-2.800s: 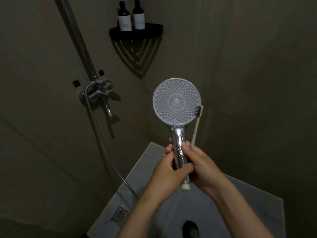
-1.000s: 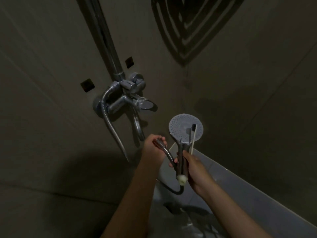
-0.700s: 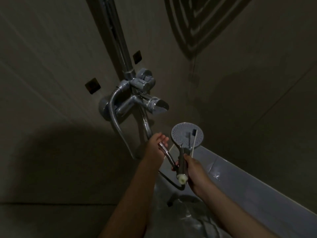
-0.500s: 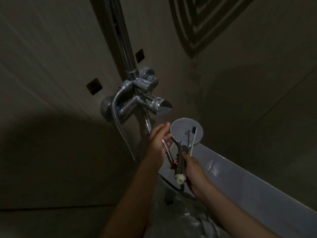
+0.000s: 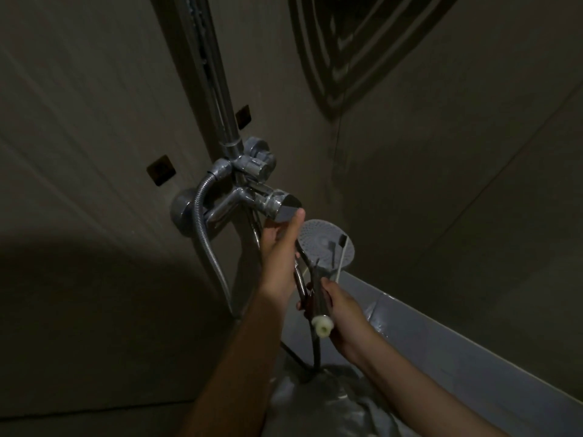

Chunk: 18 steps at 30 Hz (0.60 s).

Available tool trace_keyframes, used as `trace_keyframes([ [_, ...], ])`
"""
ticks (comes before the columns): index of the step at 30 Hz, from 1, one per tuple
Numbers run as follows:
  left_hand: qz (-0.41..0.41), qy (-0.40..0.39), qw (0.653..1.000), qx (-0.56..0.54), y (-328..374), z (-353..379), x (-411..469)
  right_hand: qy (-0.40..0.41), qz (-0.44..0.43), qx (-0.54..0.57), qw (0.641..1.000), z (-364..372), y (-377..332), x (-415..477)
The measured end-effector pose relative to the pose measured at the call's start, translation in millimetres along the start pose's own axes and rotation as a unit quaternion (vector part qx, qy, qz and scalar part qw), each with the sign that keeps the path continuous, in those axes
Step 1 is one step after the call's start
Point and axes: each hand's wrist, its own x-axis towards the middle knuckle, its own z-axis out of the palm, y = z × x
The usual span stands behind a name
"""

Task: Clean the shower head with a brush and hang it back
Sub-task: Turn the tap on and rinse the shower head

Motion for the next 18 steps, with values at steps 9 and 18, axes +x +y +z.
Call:
trace_keyframes([
  [9,0.025,0.018,0.995,0.09,18,6,-8,0.021,-0.004,-0.042,0.999,5,-2,-11],
  [18,0.018,0.031,0.994,0.103,26,11,-16,0.025,-0.02,-0.029,0.999,2,-1,-15],
])
